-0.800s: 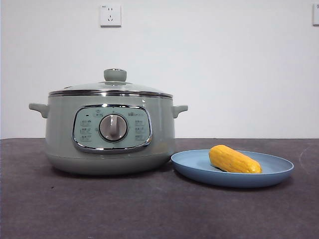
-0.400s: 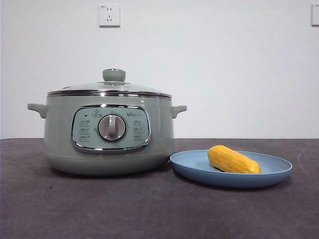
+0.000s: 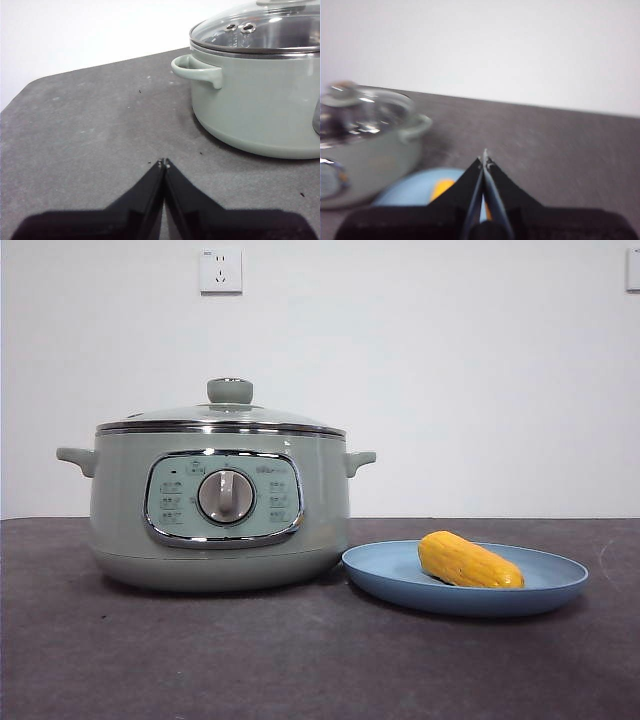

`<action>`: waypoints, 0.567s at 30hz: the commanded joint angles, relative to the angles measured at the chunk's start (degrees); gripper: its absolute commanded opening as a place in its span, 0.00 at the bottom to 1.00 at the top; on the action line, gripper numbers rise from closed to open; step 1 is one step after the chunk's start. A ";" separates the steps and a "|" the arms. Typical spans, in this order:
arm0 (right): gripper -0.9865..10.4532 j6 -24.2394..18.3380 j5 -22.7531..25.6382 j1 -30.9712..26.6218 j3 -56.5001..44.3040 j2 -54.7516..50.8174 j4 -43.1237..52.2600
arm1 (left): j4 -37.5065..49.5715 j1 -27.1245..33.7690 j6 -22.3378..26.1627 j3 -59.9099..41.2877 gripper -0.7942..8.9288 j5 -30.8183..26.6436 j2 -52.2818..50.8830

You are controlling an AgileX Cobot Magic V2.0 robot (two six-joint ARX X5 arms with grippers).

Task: Take the corn out from the steamer,put the corn on the plate,close the lid

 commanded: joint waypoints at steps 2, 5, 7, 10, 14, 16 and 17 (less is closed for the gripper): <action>0.09 2.91 3.08 -0.13 -7.32 -2.14 4.17 | 0.28 0.15 -0.33 -0.79 0.08 -0.02 -0.13; 0.09 2.91 4.59 -0.13 -10.88 -3.76 5.03 | 0.28 0.15 -0.33 -0.79 0.08 -0.04 -0.13; 0.09 2.91 5.18 -0.13 -12.70 -5.03 5.11 | 0.28 0.15 -0.33 -0.79 0.08 -0.04 -0.13; 0.09 3.02 5.27 -0.11 -15.13 -7.34 5.14 | 0.28 0.15 -0.33 -0.79 0.08 -0.04 -0.13; 0.09 3.93 5.49 0.09 -16.22 -10.10 1.86 | 0.28 0.15 -0.33 -0.79 0.08 -0.02 -0.13; 0.09 3.82 5.49 0.09 -16.22 -11.15 0.44 | 0.28 0.15 -0.33 -0.79 0.08 -0.04 -0.13; 0.09 3.76 5.49 0.09 -16.22 -11.10 -0.11 | 0.28 0.15 -0.33 -0.79 0.08 -0.04 -0.13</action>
